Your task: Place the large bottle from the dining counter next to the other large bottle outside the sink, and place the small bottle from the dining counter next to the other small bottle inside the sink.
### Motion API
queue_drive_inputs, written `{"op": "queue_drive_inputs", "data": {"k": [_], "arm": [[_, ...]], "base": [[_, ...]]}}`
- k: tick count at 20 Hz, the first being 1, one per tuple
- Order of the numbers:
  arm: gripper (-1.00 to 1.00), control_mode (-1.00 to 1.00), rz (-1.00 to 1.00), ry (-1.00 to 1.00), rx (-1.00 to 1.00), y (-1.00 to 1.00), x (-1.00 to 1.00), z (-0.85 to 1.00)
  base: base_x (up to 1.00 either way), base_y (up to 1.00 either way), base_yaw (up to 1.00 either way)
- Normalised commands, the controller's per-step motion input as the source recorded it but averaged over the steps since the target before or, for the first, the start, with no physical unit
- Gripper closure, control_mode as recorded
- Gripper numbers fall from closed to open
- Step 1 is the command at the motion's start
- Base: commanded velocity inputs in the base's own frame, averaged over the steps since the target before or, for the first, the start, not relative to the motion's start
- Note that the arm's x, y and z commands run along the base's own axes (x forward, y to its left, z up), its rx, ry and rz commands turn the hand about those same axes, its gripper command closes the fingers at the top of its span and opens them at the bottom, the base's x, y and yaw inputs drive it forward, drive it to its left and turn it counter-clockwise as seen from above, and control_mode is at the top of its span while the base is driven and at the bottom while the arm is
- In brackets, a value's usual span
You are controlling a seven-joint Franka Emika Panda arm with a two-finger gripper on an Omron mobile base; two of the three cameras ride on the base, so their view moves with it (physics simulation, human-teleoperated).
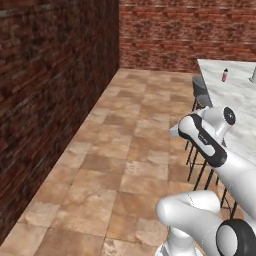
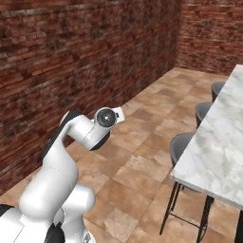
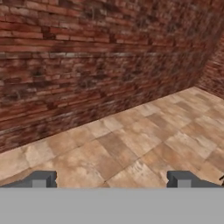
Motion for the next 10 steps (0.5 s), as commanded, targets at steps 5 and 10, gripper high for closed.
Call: {"op": "queue_drive_inputs", "data": {"k": [5, 10], "arm": [[-1.00, 1.00, 0.00, 0.00, 0.00, 0.00, 0.00, 0.00], [-1.00, 1.00, 0.00, 0.00, 0.00, 0.00, 0.00, 0.00]], "base": [[0.17, 0.66, -0.26], [0.24, 0.62, -0.24]]}}
